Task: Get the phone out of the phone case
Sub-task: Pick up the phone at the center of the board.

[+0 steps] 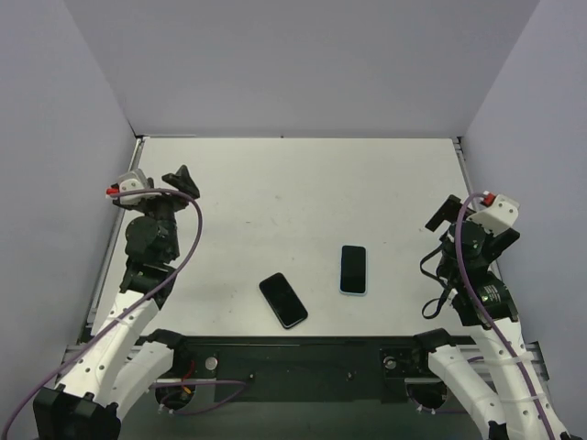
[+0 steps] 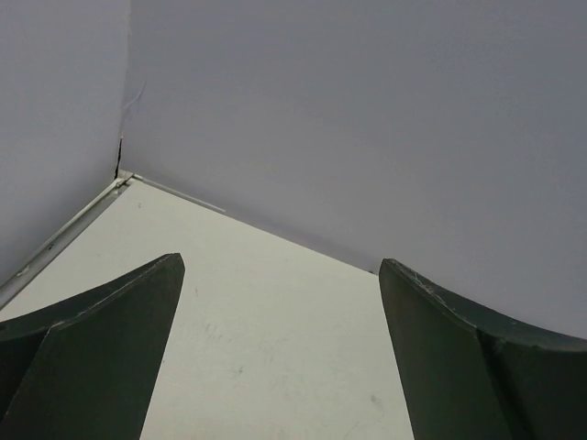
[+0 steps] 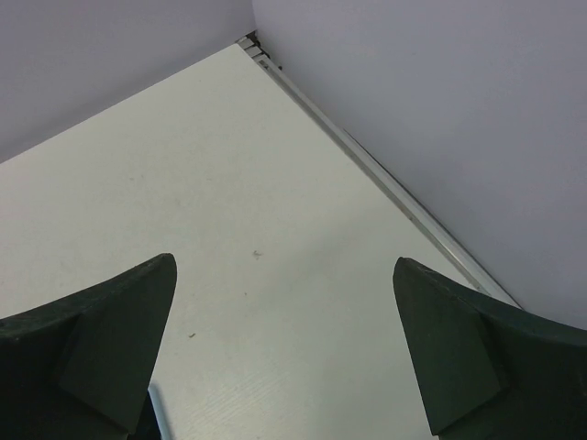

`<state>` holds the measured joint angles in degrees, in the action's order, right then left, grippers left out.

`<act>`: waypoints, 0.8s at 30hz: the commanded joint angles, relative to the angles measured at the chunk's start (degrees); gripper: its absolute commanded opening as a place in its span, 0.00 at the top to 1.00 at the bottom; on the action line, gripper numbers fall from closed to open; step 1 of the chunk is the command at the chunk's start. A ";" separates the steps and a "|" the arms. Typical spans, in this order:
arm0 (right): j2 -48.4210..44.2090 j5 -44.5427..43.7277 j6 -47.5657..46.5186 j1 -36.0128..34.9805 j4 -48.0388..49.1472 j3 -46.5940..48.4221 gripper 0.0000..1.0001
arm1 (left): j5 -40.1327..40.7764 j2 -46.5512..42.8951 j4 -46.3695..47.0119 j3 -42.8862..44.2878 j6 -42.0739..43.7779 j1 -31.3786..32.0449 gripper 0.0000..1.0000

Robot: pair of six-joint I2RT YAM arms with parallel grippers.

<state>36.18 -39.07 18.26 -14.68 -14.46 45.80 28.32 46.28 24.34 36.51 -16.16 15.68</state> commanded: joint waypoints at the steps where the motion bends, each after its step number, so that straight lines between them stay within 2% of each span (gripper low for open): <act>1: 0.11 -5.13 1.78 -0.26 -1.18 2.10 0.00 | 1.30 0.74 -0.43 3.48 -1.33 0.14 0.00; 4: 0.12 -4.44 3.09 -0.26 -2.33 2.98 0.00 | 1.74 1.26 -2.62 4.18 -2.03 0.14 0.00; 7: -1.55 2.12 5.46 -0.26 -4.35 3.86 0.00 | 1.83 2.41 -6.40 6.98 -3.52 0.40 0.00; 9: -4.17 6.27 6.95 -0.18 -3.91 3.16 0.00 | 2.00 3.55 -9.56 9.00 -4.48 0.66 0.00; 13: -8.50 7.77 8.72 0.17 -1.10 -0.63 0.00 | 3.67 5.57 -18.78 14.80 -8.96 1.19 0.00; 18: 3.07 14.17 6.80 -0.61 -13.03 7.36 0.01 | 1.05 6.45 -33.55 19.91 -16.08 1.19 0.00; 20: 7.21 14.90 6.61 -3.59 -15.76 9.29 0.02 | -2.71 6.45 -36.11 20.35 -17.23 1.19 0.00; 24: 15.03 12.81 7.66 -15.36 -19.46 12.38 0.07 | -7.83 6.01 -39.54 18.78 -18.20 1.89 0.00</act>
<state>45.19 -26.68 25.43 -21.63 -27.24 55.37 26.61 52.64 -7.62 54.74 -31.09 16.84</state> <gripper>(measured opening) 0.939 0.997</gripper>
